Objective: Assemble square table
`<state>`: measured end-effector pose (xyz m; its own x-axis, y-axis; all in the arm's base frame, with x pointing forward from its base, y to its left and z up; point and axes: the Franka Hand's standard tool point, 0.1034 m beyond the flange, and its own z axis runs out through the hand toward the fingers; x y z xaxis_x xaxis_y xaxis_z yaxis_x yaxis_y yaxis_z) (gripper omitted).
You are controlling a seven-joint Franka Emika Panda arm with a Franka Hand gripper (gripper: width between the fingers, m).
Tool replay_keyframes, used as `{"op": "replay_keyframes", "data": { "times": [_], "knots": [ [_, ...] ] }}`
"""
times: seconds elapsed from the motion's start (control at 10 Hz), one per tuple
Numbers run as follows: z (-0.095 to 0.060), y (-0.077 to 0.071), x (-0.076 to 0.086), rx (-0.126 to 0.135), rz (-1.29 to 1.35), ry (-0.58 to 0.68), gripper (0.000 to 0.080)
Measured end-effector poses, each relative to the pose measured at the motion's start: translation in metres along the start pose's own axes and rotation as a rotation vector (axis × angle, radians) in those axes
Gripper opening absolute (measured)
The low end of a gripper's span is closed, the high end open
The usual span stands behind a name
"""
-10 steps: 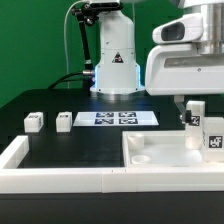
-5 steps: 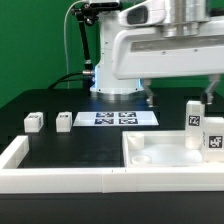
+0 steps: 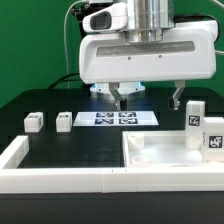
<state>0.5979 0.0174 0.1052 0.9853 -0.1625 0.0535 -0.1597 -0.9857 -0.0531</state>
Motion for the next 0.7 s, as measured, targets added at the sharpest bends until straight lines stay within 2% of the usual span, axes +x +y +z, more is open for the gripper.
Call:
{"op": "replay_keyframes", "data": {
  "times": [0.2, 0.4, 0.7],
  "knots": [
    [0.001, 0.001, 0.0, -0.001, -0.008, -0.001, 0.0649],
    [0.013, 0.018, -0.009, -0.014, -0.123, 0.005, 0.0649],
    [0.033, 0.032, -0.02, -0.032, -0.132, 0.0, 0.0649]
  ]
}}
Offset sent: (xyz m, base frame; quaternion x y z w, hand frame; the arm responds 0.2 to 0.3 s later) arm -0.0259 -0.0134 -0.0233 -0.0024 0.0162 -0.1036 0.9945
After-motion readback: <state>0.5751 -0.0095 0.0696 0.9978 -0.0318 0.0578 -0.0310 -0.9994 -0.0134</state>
